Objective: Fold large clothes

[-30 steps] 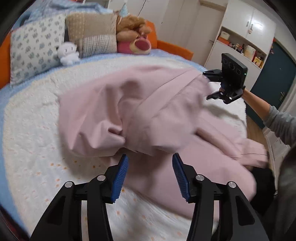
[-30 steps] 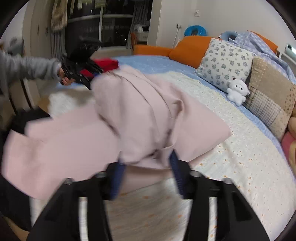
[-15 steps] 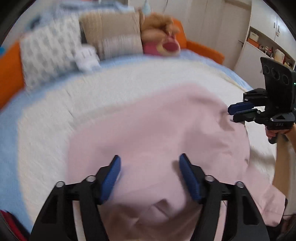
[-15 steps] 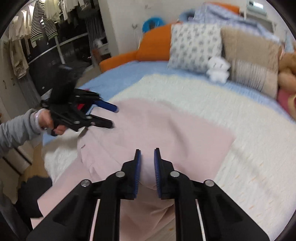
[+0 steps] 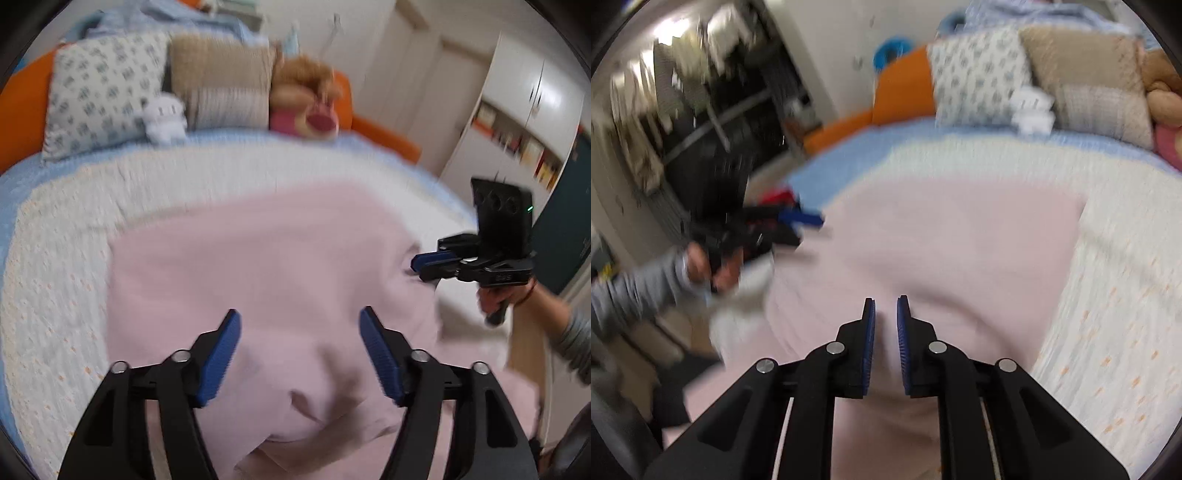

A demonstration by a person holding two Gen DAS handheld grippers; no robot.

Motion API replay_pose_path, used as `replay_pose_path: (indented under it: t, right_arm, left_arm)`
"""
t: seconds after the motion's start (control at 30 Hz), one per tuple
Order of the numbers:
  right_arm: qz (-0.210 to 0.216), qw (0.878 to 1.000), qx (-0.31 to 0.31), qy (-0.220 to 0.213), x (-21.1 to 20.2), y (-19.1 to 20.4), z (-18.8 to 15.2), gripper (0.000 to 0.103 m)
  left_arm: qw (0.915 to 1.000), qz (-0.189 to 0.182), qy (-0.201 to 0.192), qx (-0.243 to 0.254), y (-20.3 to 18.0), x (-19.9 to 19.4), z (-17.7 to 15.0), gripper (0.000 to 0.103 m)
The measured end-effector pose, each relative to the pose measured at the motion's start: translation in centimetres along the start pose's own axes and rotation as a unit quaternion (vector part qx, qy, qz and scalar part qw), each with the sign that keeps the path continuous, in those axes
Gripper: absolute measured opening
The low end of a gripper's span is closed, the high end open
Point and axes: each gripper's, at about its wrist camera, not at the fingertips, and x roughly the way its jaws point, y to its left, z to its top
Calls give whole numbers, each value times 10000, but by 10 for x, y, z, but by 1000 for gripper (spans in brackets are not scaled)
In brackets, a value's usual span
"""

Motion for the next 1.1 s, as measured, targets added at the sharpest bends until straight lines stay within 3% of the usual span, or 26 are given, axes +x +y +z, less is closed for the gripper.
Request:
replay_pose_path:
  t: [0.07,0.17,0.27,0.33,0.43,0.47,0.5,0.57,0.67,0.73,0.8,0.9,1.0,1.1]
  right_arm:
    - [-274,9988,86,-389,-9,-4,23,17]
    - [-1007,9925,316,-609,2,-21,39,17]
    - [-1544,9870,440,-48,36,-45,24,13]
    - [-1646,9855,326,235,56,-51,6,13]
    - [-1689,9842,510,148,57,-46,-1,15]
    - [-1679,9840,580,150,50,-42,0,24]
    - [-1636,9842,660,171,42,-36,3,45]
    - [-1548,9844,818,163,11,-17,3,63]
    - [-1060,9875,1141,223,-46,16,-5,68]
    - [-662,9850,1546,376,-73,34,-19,73]
    - [-176,9743,2129,715,-94,49,-47,73]
    - [98,9538,2736,1237,-104,62,-87,73]
    - [131,9373,3122,1547,-105,70,-125,73]
    - [449,9146,3624,1735,-97,72,-161,73]
  left_arm:
    - [9994,247,-221,19,5,-9,14,79]
    - [9971,543,-360,-402,30,0,23,78]
    - [9942,908,66,-569,53,35,8,76]
    - [9929,981,404,-535,60,62,-19,75]
    - [9912,922,267,-908,65,58,-26,75]
    - [9903,931,259,-1003,64,52,-25,75]
    - [9895,920,236,-1085,60,39,-22,75]
    - [9895,908,194,-1110,49,11,-22,75]
    - [9891,822,282,-1186,22,-43,-26,91]
    - [9866,599,558,-1409,3,-69,-36,92]
    - [9804,276,917,-1722,-11,-82,-52,92]
    - [9650,1,1589,-2086,-31,-78,-84,92]
    - [9555,96,2113,-2057,-48,-61,-118,92]
    - [9393,52,2603,-2236,-54,-36,-154,92]
